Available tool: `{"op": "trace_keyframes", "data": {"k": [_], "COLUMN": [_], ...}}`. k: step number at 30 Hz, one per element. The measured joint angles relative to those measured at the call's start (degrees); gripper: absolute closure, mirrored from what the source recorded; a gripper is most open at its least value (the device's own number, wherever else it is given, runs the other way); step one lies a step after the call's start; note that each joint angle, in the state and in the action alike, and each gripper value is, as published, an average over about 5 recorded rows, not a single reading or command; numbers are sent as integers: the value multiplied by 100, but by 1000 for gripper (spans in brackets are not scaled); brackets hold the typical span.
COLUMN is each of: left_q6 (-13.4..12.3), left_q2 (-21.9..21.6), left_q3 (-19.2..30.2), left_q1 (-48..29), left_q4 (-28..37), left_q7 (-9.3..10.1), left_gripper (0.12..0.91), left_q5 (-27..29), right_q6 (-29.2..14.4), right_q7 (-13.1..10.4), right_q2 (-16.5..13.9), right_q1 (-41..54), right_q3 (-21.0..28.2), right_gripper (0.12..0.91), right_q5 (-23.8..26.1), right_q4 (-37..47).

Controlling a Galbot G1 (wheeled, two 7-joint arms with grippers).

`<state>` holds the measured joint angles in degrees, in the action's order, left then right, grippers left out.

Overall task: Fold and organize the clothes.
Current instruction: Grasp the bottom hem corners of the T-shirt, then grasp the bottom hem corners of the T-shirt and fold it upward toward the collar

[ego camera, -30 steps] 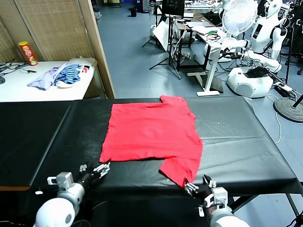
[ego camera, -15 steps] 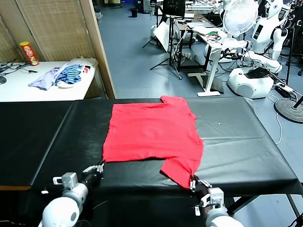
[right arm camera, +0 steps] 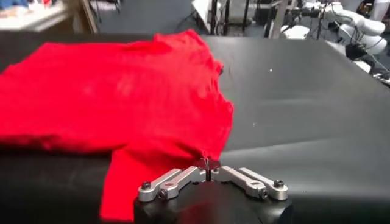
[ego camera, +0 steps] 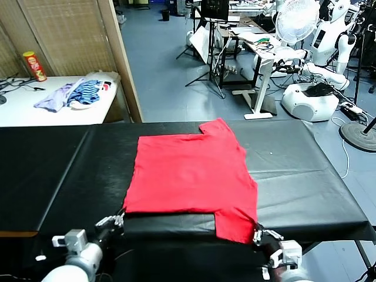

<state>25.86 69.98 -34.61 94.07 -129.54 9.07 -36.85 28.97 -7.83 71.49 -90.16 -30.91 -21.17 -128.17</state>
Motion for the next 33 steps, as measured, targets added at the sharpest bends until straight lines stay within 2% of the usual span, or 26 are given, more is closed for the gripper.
{"op": "trace_keyframes", "data": {"k": [7, 14, 19, 22, 25, 27, 30, 33], "left_q6": [-248, -393, -434, -443, -452, -453, -440, -406], "left_q2": [43, 79, 161, 183, 172, 155, 130, 99], "left_q3": [193, 397, 528, 538, 510, 482, 451, 444], "left_q1": [-693, -1342, -1729, -1870, -1885, -1847, -1736, -1590], "left_q4": [445, 1116, 1621, 1830, 1891, 1879, 1792, 1660], "left_q7": [-30, -51, -47, -30, -37, -44, -48, -51], "left_gripper": [905, 905, 905, 898, 810, 697, 545, 394], "left_q5": [202, 677, 904, 951, 996, 1026, 1044, 1003], "right_q6": [-822, -1170, -1230, -1216, -1143, -1064, -996, -1006], "right_q7": [212, 546, 861, 945, 928, 902, 897, 908], "right_q2": [-311, -277, -200, -248, -349, -426, -524, -572], "right_q1": [1206, 2190, 2565, 2541, 2358, 2170, 1838, 1509], "right_q3": [367, 751, 880, 855, 772, 694, 573, 484], "right_gripper": [904, 904, 888, 783, 604, 470, 321, 243], "right_q5": [-43, 74, 80, 57, 16, 5, 43, 95], "right_q4": [1219, 2391, 2891, 2876, 2619, 2362, 1980, 1756]}}
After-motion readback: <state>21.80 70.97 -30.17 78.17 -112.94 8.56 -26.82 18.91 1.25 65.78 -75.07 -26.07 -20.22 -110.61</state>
